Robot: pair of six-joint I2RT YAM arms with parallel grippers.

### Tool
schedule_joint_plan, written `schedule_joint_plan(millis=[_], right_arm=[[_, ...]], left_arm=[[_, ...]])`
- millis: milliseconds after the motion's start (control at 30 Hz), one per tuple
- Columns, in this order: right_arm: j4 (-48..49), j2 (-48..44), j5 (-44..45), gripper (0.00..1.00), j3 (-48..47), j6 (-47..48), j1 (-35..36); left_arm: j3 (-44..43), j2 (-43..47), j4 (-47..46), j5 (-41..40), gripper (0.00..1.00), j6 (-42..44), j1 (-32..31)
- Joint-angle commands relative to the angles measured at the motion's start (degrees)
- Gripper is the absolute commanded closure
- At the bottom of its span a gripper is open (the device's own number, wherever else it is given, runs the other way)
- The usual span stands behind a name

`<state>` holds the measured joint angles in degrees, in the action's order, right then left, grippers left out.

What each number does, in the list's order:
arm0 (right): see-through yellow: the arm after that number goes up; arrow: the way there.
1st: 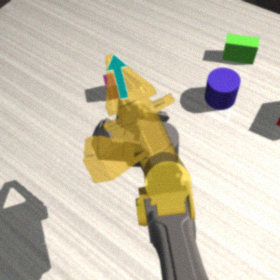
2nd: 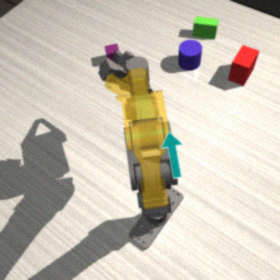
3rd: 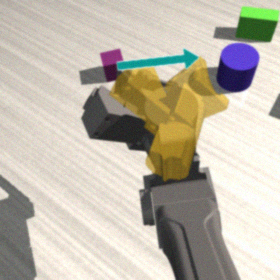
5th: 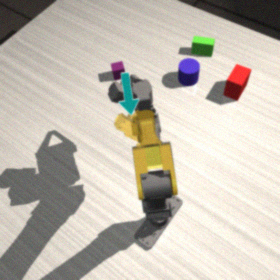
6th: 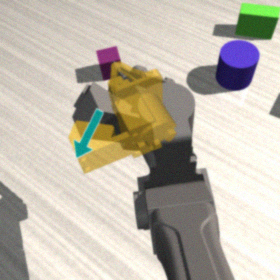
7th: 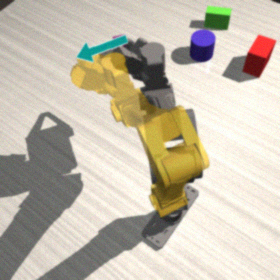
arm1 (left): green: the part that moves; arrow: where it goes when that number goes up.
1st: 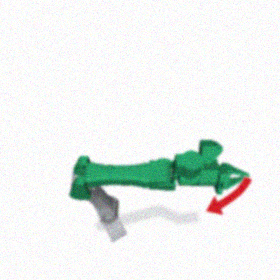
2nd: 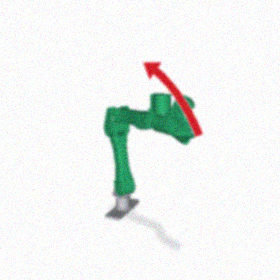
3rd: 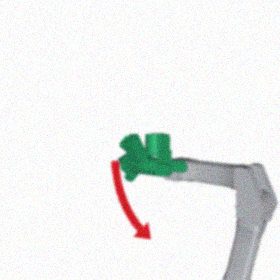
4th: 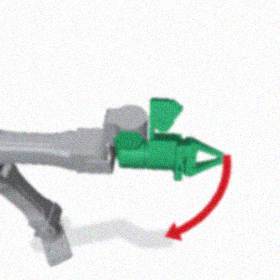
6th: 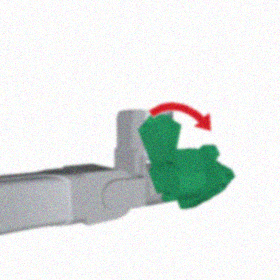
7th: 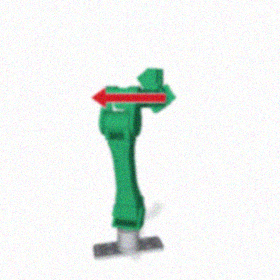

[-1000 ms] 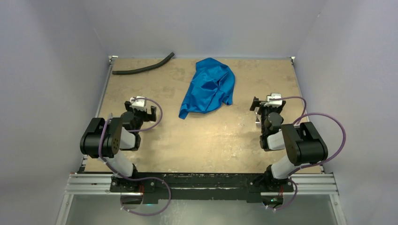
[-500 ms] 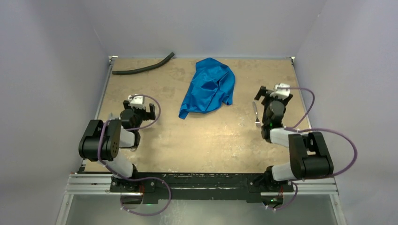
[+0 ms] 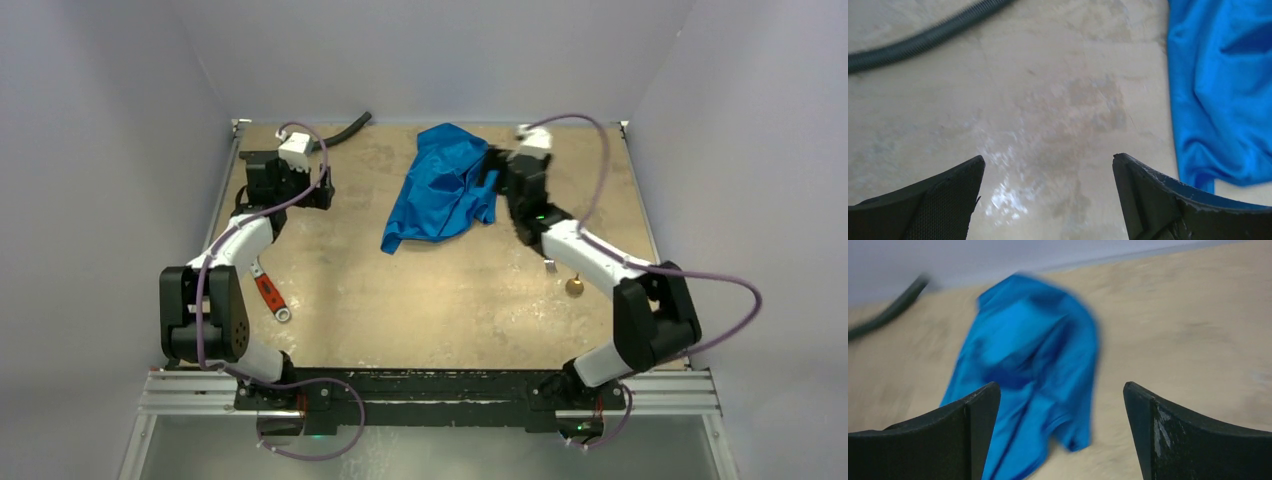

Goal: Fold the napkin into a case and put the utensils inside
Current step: Pick up the crumpled napkin from the center of the board.

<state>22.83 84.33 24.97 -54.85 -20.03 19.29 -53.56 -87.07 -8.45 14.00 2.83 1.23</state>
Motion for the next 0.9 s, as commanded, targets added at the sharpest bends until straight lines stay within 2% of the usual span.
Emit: schedule_joint_plan(millis=[0, 200, 467, 567, 667, 800, 867], right_arm=[[-7.0, 5.0, -6.3, 0.06, -5.8, 14.0, 14.1], [-15.2, 16.5, -16.6, 0.07, -13.4, 24.4, 23.0], [-20.6, 26.8, -23.6, 0.12, -22.8, 28.2, 24.2], [-21.5, 29.4, -24.9, 0.18, -24.7, 28.6, 24.2], [-21.2, 30.8, -25.7, 0.33, -24.9, 28.4, 24.2], [-19.9, 29.0, -25.6, 0.7, -23.4, 27.6, 24.2], [-18.8, 26.7, -25.1, 0.96, -21.8, 27.3, 24.2]], left_arm=[[-3.2, 2.8, 17.5, 6.9, 0.01, 2.4, 0.4], [-7.4, 2.9, 26.5, 14.0, 0.01, 4.2, 0.5], [-12.1, 0.6, 32.7, 15.6, 0.01, 5.4, 1.1], [-13.4, 0.2, 34.3, 16.0, 0.01, 6.0, 1.3], [-14.4, -0.3, 35.1, 16.0, 0.01, 6.2, 1.3], [-14.9, -1.0, 35.9, 17.3, 0.01, 6.5, 1.3], [-14.2, -0.9, 35.5, 19.1, 0.02, 6.4, 1.2]])
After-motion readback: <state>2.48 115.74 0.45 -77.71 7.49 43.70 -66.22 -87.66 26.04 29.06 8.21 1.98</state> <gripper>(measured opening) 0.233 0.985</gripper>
